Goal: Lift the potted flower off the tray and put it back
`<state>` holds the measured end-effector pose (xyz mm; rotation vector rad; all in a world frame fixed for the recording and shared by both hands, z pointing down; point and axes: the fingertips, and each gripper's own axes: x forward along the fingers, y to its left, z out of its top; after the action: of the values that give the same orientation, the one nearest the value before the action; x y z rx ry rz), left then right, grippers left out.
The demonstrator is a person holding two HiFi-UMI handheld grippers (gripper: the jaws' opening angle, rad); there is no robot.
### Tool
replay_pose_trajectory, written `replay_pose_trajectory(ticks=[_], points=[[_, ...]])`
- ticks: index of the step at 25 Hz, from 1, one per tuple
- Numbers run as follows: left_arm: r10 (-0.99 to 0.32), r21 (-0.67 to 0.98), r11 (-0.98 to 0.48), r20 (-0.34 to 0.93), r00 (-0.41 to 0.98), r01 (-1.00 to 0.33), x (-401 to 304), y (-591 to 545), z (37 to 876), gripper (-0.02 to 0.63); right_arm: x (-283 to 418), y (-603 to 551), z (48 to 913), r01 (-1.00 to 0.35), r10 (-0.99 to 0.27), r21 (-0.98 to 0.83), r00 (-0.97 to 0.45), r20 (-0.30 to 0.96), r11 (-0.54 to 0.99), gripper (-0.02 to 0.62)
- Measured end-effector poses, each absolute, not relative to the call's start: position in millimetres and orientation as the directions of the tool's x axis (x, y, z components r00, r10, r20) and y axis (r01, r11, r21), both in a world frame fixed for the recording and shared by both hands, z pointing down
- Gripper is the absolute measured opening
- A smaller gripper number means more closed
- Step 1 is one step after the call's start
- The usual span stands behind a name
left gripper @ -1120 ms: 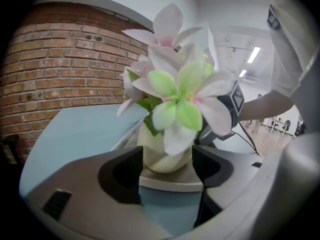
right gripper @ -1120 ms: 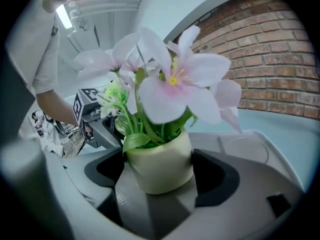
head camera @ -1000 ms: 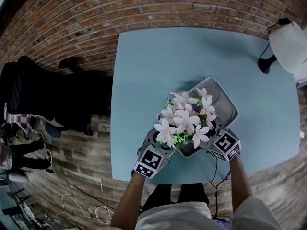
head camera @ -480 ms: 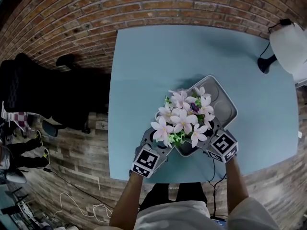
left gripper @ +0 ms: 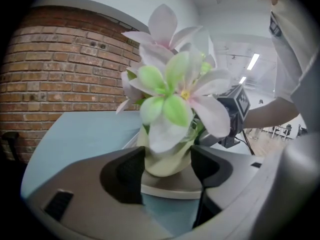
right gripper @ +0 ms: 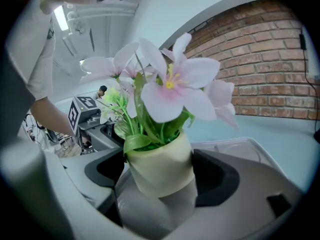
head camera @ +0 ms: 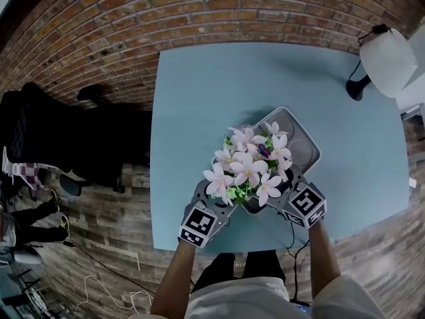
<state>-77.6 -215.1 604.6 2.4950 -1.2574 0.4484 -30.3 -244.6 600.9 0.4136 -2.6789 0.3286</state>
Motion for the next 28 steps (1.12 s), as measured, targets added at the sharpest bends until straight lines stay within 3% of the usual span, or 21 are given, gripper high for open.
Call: replay_pose_trajectory(ticks=[28], points=[[-0.683,0.009,-0.698,0.291,0.67,-0.716,-35.9,-133.2,454.3,0.324,16.8,-153.8,450.0,-0.518,-0.483,-0.047,-0.823,0.299,0.854,0.451]])
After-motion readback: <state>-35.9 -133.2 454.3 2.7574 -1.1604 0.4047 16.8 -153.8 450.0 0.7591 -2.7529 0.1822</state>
